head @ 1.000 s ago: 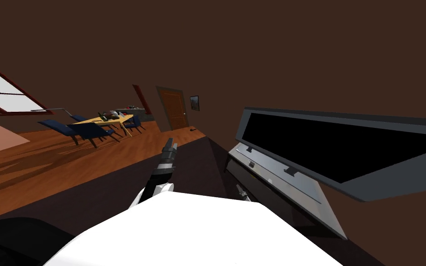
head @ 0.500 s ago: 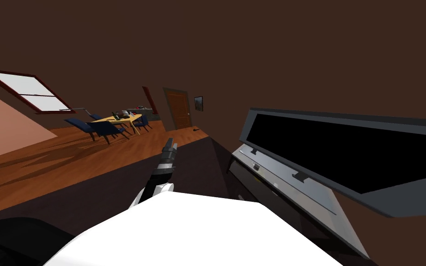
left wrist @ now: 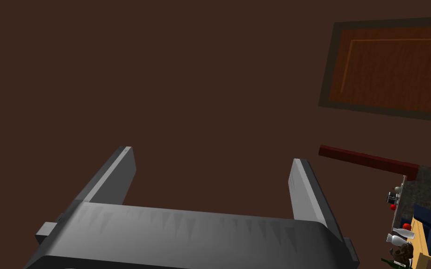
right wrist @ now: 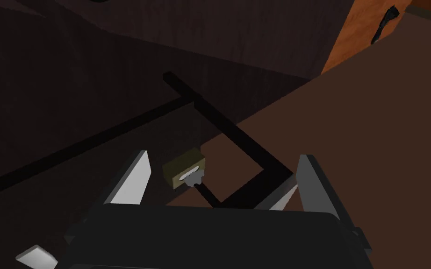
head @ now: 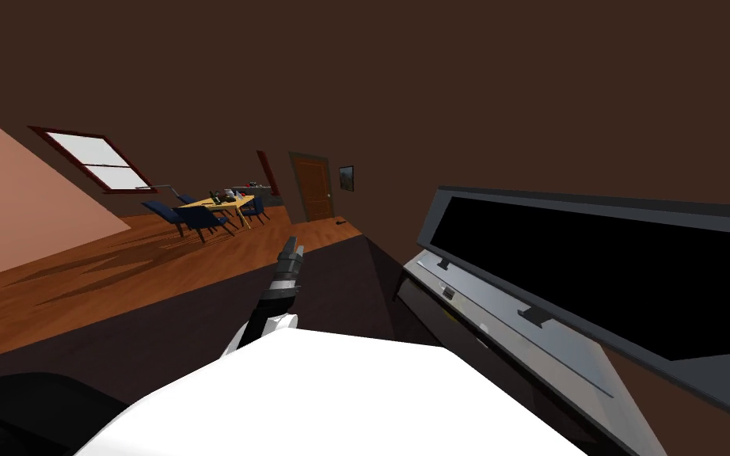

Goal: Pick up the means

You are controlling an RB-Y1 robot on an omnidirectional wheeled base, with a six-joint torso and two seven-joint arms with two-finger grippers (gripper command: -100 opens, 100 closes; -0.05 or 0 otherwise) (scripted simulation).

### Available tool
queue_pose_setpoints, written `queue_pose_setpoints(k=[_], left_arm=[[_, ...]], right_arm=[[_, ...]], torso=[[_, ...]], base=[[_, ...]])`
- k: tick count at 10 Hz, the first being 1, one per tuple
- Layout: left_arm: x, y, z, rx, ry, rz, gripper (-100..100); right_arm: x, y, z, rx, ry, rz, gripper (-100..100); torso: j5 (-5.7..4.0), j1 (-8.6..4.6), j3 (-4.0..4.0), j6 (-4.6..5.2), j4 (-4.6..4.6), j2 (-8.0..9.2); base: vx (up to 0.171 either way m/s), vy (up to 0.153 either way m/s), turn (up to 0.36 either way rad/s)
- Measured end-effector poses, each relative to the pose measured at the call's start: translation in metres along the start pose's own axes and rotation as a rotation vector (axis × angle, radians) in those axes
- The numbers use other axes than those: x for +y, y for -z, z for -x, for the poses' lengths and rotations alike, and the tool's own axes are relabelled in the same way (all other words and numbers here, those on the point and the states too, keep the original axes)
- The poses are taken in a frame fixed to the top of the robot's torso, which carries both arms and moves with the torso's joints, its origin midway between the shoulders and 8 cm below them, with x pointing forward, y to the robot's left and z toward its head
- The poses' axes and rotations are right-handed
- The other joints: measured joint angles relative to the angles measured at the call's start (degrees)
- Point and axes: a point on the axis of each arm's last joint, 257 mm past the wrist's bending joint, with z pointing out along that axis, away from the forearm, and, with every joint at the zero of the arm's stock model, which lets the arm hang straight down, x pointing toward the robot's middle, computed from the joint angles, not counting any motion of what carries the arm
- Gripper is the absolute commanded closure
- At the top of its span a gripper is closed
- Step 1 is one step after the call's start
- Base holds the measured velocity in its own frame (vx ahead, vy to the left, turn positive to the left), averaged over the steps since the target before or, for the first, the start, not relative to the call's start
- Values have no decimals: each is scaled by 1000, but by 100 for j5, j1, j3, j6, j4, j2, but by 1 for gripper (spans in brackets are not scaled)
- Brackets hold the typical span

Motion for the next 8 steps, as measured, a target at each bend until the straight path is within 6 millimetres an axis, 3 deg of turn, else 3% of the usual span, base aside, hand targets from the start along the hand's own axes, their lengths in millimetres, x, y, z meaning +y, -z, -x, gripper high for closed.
queue_pose_setpoints(k=[5, 6, 8], left_arm=[[0, 0, 0, 0, 0, 0, 0], [0, 0, 0, 0, 0, 0, 0], [0, 0, 0, 0, 0, 0, 0]], right_arm=[[-87, 34, -6, 73, 6, -193, -100], [-107, 51, -8, 94, 11, -244, -100], [-130, 66, -1, 99, 7, -298, -100]], torso=[[-1, -7, -13, -3, -4, -23], [0, -6, -23, -2, -8, -43], [-2, -5, -11, 1, -4, -17]], base=[[99, 19, 129], [138, 10, 39], [69, 12, 49]])
